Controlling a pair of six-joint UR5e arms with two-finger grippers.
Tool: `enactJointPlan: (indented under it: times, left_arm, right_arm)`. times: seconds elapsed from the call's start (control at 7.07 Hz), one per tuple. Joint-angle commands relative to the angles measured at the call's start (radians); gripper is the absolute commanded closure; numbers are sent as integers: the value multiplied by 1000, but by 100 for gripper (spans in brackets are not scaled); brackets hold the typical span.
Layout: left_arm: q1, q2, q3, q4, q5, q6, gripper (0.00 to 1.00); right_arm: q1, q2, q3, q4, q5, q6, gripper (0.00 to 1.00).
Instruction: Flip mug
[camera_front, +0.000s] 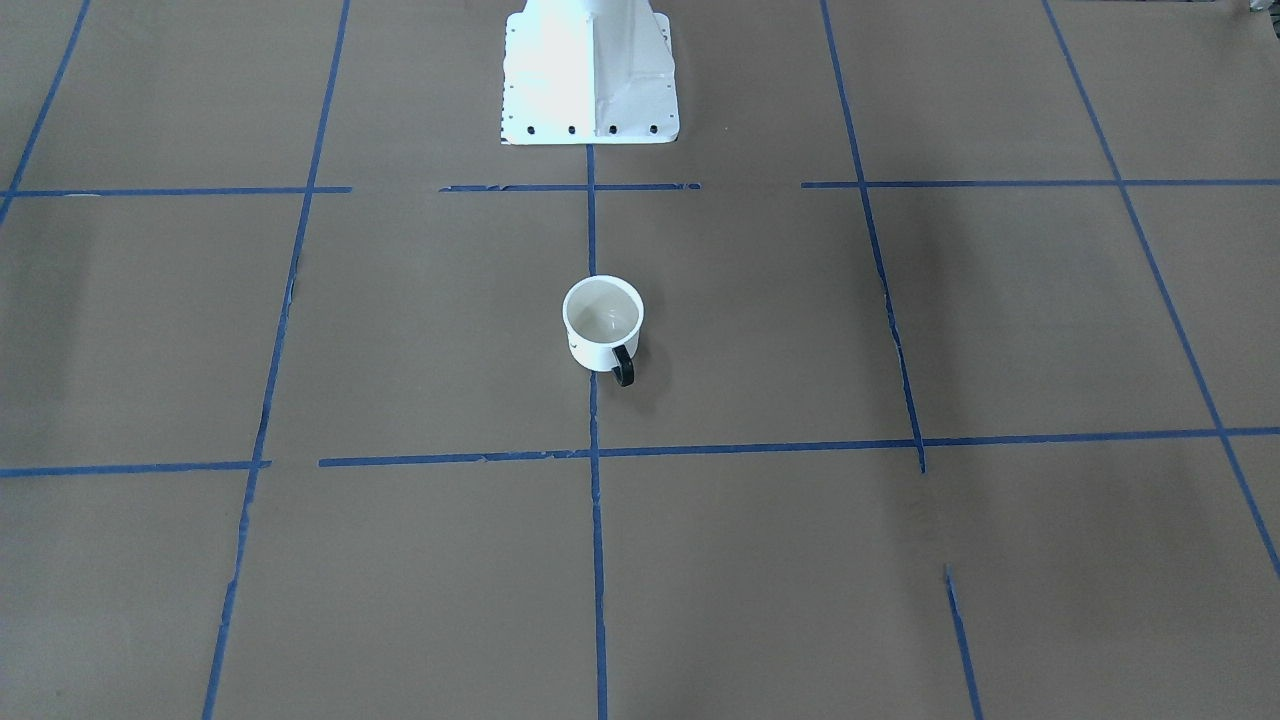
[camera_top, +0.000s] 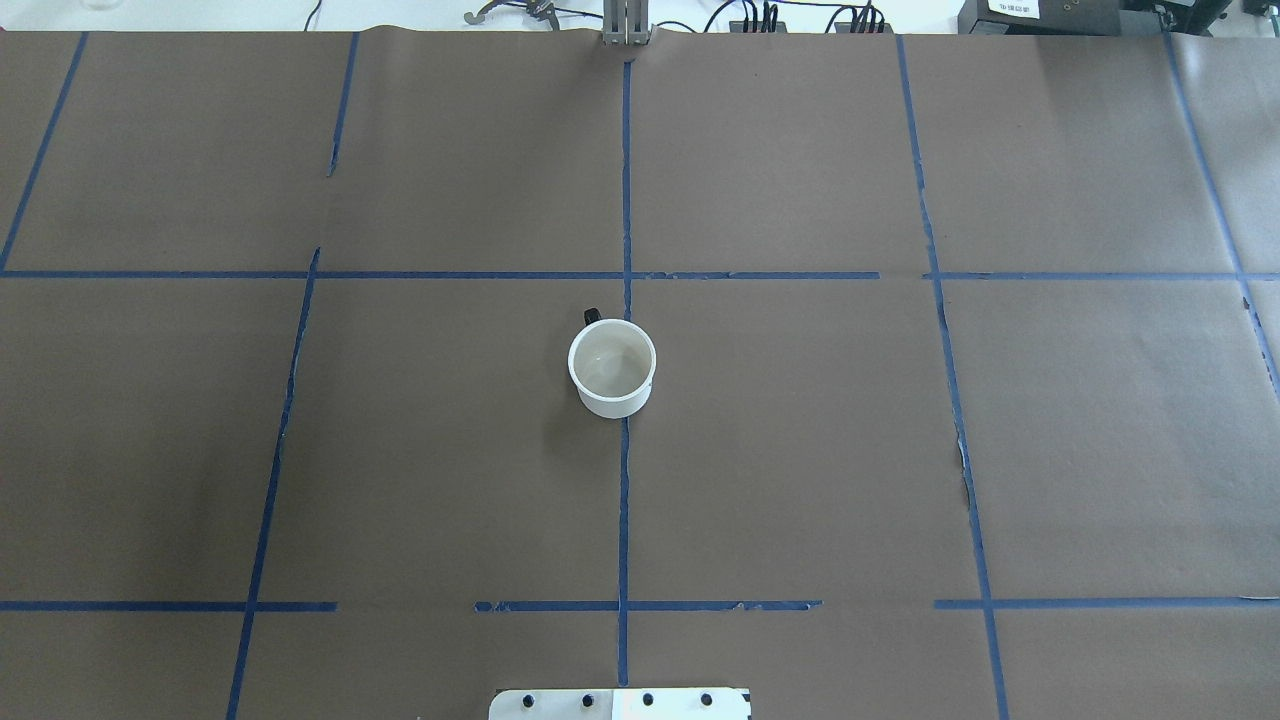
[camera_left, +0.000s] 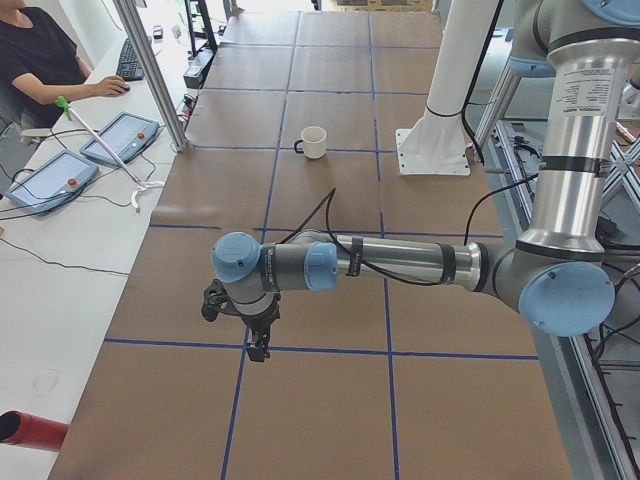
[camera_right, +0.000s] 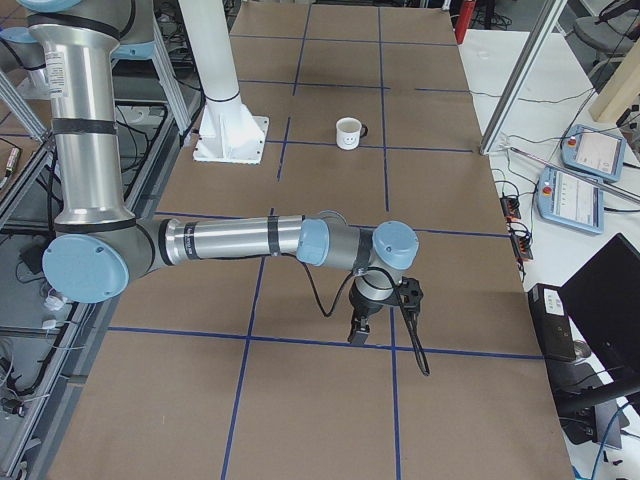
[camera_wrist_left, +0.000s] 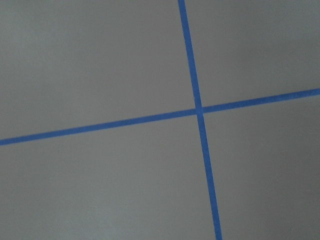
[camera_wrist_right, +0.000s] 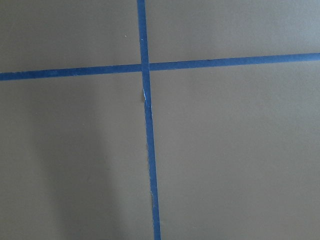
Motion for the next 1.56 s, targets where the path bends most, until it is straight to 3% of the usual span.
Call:
enactJointPlan:
  times: [0.0, 1.42]
  left_arm:
    - [-1, 21, -9, 2, -38, 0, 0]
    - [-1, 16, -12, -4, -32, -3, 0]
  right_arm:
    - [0, 0, 0, 0, 0, 0, 0]
    - [0, 0, 0, 0, 0, 0, 0]
